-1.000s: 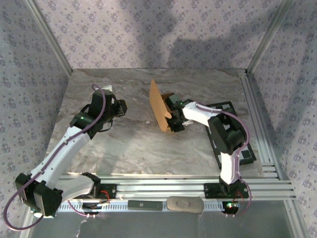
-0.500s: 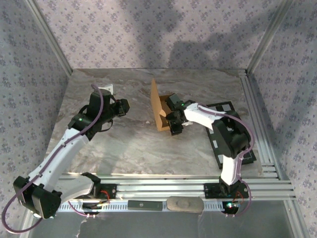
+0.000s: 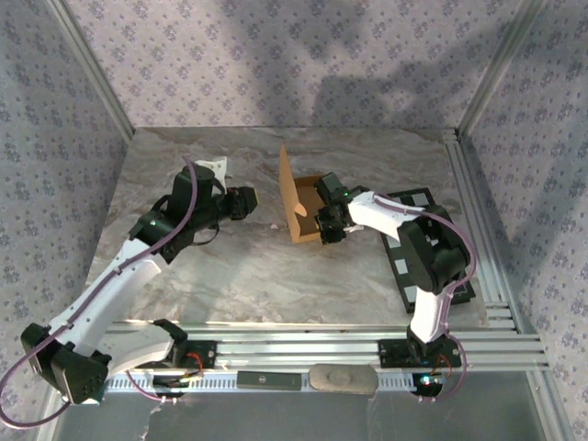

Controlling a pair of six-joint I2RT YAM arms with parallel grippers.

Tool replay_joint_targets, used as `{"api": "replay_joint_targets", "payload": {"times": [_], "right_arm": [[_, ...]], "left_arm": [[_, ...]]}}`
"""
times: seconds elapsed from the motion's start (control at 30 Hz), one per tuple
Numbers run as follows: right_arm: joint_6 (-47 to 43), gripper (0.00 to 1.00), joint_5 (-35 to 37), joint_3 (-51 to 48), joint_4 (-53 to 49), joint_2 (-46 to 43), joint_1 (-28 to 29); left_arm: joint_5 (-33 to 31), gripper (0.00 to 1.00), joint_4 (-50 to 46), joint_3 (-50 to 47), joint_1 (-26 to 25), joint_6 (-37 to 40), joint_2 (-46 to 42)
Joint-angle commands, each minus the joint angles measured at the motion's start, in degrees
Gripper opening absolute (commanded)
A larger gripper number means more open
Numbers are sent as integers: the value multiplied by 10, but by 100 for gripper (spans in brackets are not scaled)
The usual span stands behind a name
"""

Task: Fold the paper box

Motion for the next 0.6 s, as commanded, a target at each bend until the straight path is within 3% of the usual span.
{"api": "replay_joint_targets", "payload": {"times": [0.0,0.07,0.2,0.57], "right_arm": [[7,34,6,17,-19,21,0],[18,28,6,21,-16,26,3],[46,0,5,21,-11,28,7],[166,0,-22,35,5,46,40]], "left_arm": [[6,34,16,23,-4,0,-3],[5,34,15,23,-5,0,-1],[-2,34,12,24,-6,0,-5],[-18,34,-2,27,-6,6,-9]]}}
